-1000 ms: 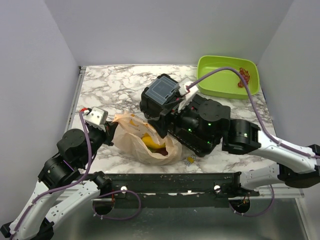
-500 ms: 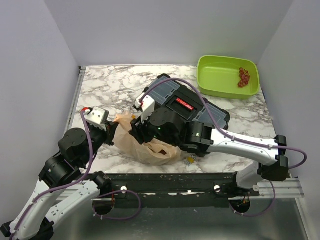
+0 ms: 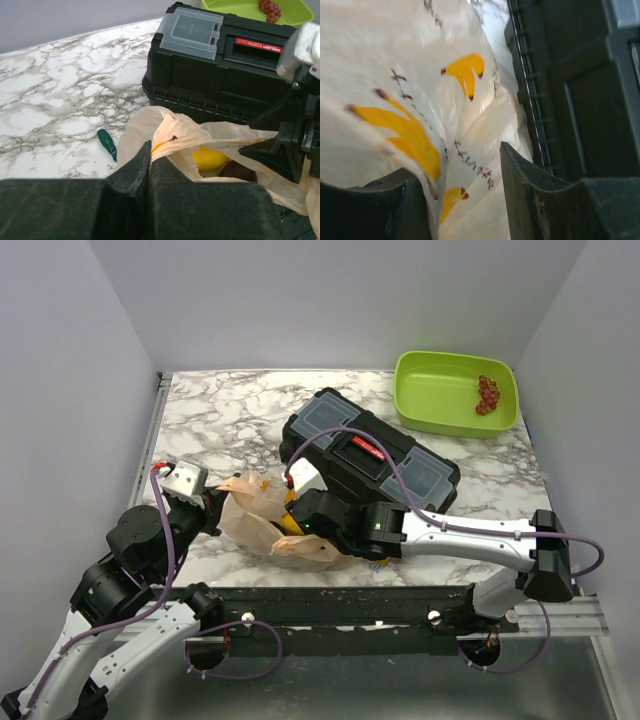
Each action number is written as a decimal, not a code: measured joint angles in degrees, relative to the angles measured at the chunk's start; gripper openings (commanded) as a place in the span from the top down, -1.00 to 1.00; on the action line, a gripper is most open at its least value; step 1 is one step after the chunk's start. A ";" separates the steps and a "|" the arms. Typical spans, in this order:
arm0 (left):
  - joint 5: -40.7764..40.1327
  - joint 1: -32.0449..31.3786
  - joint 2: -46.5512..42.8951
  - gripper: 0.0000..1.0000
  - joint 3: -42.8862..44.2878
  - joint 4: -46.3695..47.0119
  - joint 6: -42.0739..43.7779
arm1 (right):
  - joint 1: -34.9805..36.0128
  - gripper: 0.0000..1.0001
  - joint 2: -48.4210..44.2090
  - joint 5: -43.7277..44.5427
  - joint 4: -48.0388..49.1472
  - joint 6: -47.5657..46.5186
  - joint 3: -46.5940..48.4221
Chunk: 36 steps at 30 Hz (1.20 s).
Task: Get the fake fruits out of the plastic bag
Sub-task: Adjust the plastic bag at the center of the board.
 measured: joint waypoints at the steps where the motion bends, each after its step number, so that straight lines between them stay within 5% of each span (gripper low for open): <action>1: -0.24 0.00 -0.24 1.00 -0.11 -0.07 -0.02 | -0.02 -0.13 -0.94 0.00 0.42 -0.42 -2.08; 6: -0.37 0.00 -1.60 1.00 -1.20 -0.96 -0.07 | -0.83 -0.11 -5.75 -1.46 5.86 -3.06 -12.98; 12: -0.44 -0.02 -2.69 1.00 -1.86 -1.92 -0.55 | -7.98 -0.08 -4.79 -0.26 6.16 -1.73 -15.04; 36: -10.54 0.00 -8.90 1.00 -4.09 -4.35 -1.95 | -10.19 -0.89 -19.10 0.02 3.06 -6.21 -15.56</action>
